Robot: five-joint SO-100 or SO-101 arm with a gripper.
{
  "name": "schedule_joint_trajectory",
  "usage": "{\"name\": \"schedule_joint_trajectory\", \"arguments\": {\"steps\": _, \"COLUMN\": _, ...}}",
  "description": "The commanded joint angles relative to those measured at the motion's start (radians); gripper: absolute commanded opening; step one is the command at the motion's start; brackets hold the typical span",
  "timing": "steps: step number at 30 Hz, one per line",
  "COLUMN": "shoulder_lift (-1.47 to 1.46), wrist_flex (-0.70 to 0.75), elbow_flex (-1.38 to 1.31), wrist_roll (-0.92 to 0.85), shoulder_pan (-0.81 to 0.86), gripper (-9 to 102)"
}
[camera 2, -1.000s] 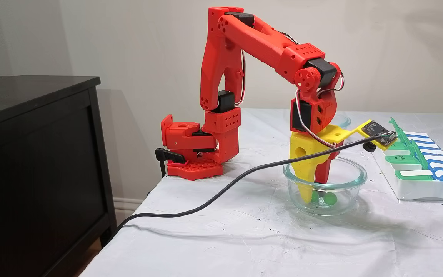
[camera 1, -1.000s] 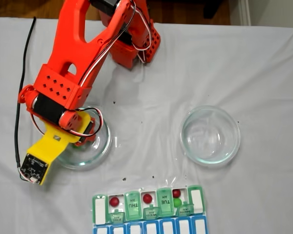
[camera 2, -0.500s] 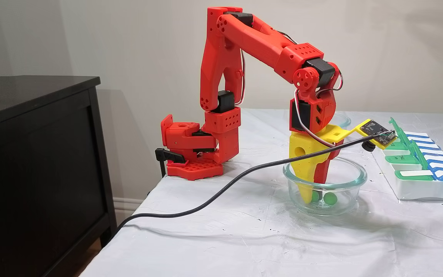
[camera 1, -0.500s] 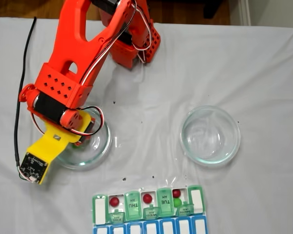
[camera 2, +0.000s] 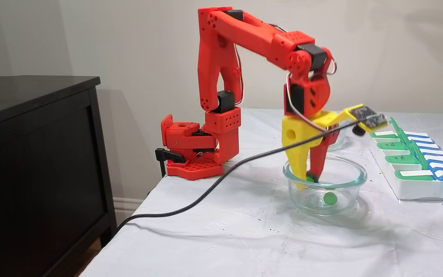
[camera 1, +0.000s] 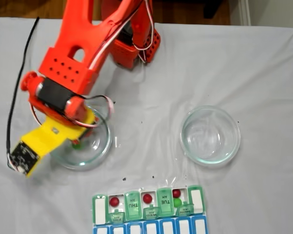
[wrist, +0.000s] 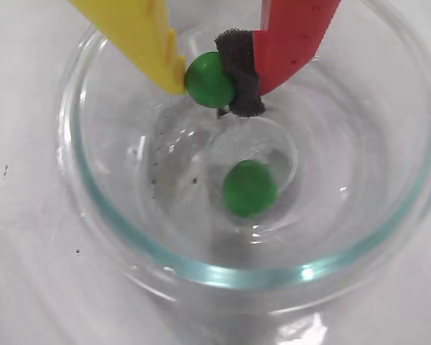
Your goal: Sort medicines into box.
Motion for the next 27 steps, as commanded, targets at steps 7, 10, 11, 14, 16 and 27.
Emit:
{"name": "schedule_joint_trajectory", "arguments": {"steps": 7, "shoulder_lift": 0.129, "wrist_flex": -0.066, "elbow_flex": -0.318, "wrist_roll": 0.592, "shoulder_pan": -0.327, "gripper": 0}}
{"name": "schedule_joint_trajectory", "arguments": {"steps": 10, "shoulder_lift": 0.183, "wrist_flex": -0.256, "elbow_flex": -0.175, "wrist_roll": 0.716, "shoulder_pan": -0.413, "gripper": 0}}
{"name": "schedule_joint_trajectory", "arguments": {"steps": 11, "shoulder_lift": 0.189, "wrist_flex": -0.305, "elbow_flex": -0.13, "wrist_roll": 0.741, "shoulder_pan": -0.439, "gripper": 0}}
{"name": "schedule_joint_trajectory", "arguments": {"steps": 14, "shoulder_lift": 0.152, "wrist_flex": -0.367, "elbow_flex": -0.075, "wrist_roll": 0.807, "shoulder_pan": -0.492, "gripper": 0}}
{"name": "schedule_joint_trajectory", "arguments": {"steps": 16, "shoulder_lift": 0.126, "wrist_flex": -0.426, "elbow_flex": -0.054, "wrist_roll": 0.83, "shoulder_pan": -0.526, "gripper": 0}}
{"name": "schedule_joint_trajectory", "arguments": {"steps": 27, "shoulder_lift": -0.049, "wrist_flex": -0.624, "elbow_flex": -0.084, "wrist_roll": 0.862, "shoulder_pan": -0.523, "gripper": 0}}
